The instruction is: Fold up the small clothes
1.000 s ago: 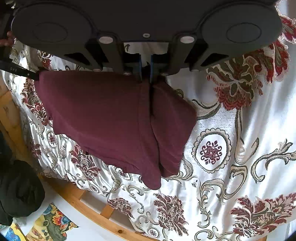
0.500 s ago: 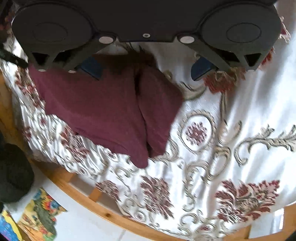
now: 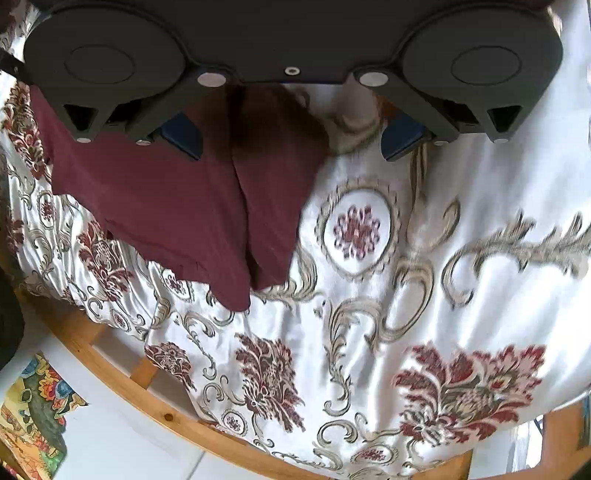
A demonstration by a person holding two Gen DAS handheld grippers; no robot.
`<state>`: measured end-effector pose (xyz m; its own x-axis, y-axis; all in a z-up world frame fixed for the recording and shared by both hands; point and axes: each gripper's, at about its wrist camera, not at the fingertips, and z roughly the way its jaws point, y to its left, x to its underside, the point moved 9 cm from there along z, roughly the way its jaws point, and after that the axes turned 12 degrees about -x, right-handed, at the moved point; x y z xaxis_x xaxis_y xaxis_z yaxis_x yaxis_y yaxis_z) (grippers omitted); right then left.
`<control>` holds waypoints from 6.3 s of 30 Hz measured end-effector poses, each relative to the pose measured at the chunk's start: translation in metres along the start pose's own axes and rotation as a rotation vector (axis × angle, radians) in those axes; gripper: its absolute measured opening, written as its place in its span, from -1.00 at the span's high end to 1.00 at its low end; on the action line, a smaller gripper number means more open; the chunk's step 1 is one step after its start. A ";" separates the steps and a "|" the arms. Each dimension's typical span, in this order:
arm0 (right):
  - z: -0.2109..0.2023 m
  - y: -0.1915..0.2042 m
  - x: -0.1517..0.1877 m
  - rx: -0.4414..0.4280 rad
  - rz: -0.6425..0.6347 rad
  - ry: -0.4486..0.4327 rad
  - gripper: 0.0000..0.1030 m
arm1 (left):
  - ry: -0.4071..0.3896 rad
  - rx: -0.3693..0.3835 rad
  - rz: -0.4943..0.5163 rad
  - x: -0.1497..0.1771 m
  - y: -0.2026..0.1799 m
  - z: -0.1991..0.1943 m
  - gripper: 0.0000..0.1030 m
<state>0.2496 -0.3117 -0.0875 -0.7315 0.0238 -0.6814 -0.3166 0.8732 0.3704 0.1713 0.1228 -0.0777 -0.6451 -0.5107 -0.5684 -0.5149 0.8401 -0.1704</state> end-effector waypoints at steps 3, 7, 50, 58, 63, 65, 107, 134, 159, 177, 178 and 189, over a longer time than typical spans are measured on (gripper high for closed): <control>-0.002 -0.001 0.000 0.007 -0.004 -0.030 -0.99 | 0.006 0.023 0.033 -0.009 -0.008 0.010 -0.99; -0.005 0.012 -0.006 0.033 -0.122 -0.116 -0.99 | 0.019 0.068 0.075 -0.013 -0.021 0.023 -0.99; 0.073 0.085 0.027 0.104 -0.473 -0.135 -0.99 | -0.049 0.021 0.283 0.002 -0.030 0.049 -0.99; 0.074 0.085 0.027 0.098 -0.465 -0.135 -0.99 | -0.047 -0.004 0.275 0.003 -0.031 0.048 -0.99; 0.074 0.085 0.027 0.099 -0.465 -0.135 -0.99 | -0.022 -0.021 0.259 0.003 -0.031 0.045 -0.99; 0.073 0.085 0.028 0.096 -0.461 -0.135 -0.99 | 0.006 -0.003 0.239 0.002 -0.030 0.042 -0.99; 0.039 0.055 0.017 0.019 -0.364 -0.062 -0.99 | -0.051 0.288 0.697 0.031 -0.249 -0.031 0.39; 0.024 0.025 -0.021 -0.136 -0.114 -0.223 -0.99 | -0.205 0.090 0.757 0.072 -0.159 -0.029 -0.99; 0.105 0.118 -0.071 -0.375 0.074 0.032 0.52 | -0.286 0.204 0.712 0.073 -0.167 -0.047 0.50; 0.036 0.084 -0.104 -0.259 -0.148 -0.146 0.82 | -0.354 0.328 0.842 0.095 -0.240 -0.071 0.66; 0.033 0.078 -0.102 -0.250 -0.146 -0.145 0.83 | -0.352 0.337 0.848 0.098 -0.243 -0.071 0.67; 0.004 0.026 -0.086 -0.196 -0.119 -0.223 0.83 | -0.334 0.377 0.909 0.127 -0.282 -0.066 0.68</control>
<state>0.3070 -0.2891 -0.0216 -0.5386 0.0520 -0.8410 -0.5185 0.7663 0.3794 0.1971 -0.1906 -0.0484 -0.4827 0.3723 -0.7927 0.3348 0.9148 0.2258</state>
